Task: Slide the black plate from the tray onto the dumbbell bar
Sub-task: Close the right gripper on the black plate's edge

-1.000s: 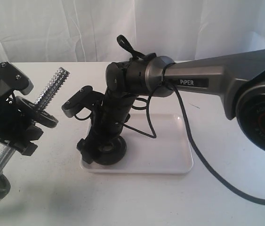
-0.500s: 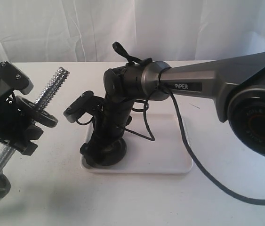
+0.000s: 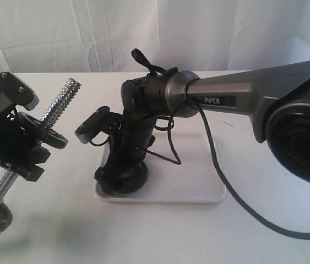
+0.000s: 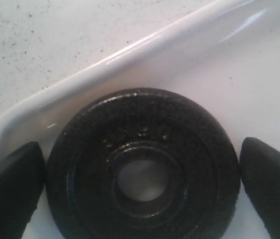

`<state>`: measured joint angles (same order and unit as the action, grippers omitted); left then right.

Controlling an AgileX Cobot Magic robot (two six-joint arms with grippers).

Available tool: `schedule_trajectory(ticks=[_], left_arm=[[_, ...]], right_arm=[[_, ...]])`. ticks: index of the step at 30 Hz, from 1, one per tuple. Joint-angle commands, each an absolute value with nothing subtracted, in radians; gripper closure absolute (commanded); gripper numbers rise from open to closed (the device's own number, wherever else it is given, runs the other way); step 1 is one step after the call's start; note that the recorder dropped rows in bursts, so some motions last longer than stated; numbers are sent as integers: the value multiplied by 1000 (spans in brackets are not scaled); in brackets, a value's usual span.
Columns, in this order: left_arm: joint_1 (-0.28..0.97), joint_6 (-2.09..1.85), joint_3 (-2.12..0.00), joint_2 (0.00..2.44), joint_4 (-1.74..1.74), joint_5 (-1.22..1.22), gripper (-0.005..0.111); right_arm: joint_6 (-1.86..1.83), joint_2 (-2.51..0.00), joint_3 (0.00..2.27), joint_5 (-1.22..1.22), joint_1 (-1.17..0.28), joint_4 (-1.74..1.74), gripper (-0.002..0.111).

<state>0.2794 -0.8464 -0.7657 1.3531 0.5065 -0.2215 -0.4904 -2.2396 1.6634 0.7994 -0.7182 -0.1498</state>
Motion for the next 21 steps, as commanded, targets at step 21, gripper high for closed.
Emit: schedule_trajectory(ticks=[21], left_arm=[[281, -845, -792, 1302, 569, -121, 107]], right_arm=[[-388, -2257, 1655, 873, -717, -70, 40]])
